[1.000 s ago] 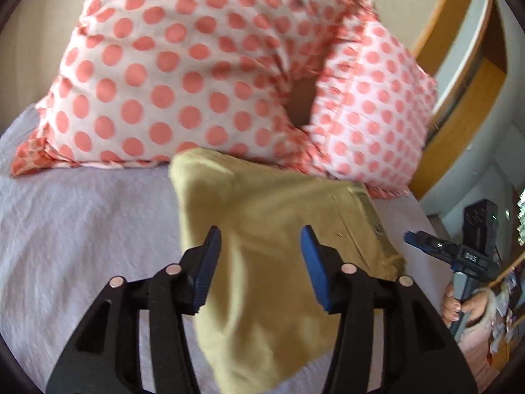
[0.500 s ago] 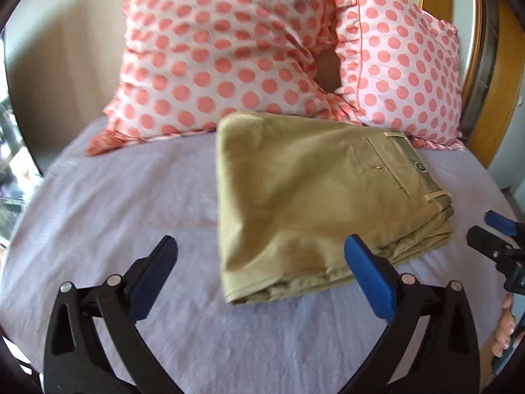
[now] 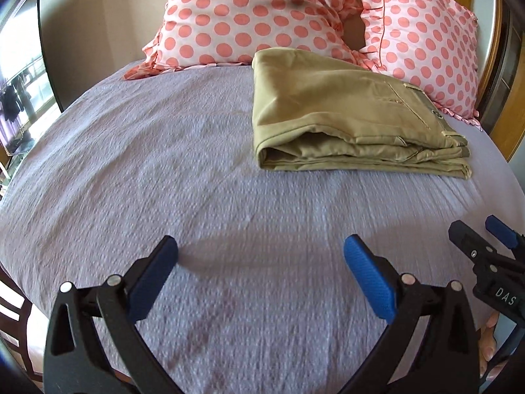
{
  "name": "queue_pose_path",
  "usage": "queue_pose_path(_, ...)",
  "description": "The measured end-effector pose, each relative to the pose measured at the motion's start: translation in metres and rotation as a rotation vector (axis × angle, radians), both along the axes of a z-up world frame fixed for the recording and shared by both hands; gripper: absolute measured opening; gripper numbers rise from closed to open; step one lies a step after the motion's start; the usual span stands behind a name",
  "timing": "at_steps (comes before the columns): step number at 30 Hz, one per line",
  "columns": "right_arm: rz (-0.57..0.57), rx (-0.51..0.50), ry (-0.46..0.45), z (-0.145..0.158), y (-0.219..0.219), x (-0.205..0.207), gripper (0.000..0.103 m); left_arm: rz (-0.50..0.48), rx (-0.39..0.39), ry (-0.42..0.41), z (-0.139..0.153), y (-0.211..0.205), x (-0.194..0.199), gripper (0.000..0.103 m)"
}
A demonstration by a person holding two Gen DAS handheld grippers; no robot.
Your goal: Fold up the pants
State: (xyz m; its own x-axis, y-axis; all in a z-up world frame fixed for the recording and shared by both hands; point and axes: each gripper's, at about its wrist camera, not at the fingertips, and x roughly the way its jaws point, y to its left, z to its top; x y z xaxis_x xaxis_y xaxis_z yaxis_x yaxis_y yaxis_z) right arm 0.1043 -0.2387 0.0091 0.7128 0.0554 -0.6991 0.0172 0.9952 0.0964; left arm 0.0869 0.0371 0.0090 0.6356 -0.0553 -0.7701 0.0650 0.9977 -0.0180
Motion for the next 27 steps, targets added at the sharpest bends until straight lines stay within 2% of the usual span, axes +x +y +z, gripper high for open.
queue_pose_path(3, -0.003, -0.011, 0.009, -0.0041, 0.0034, 0.0004, 0.102, -0.014, 0.040, -0.011, -0.0022, -0.0065, -0.0023, 0.101)
queue_pose_path(6, -0.004, -0.067, 0.004, -0.0066, 0.0100, -0.0001, 0.102, -0.012, 0.035, -0.018, -0.0029, -0.0062, -0.0042, 0.101)
queue_pose_path(27, -0.011, -0.061, 0.012, -0.0063, 0.0087, 0.0008, 0.102, 0.002, 0.036, -0.035, -0.0031, -0.0057, -0.0060, 0.101)
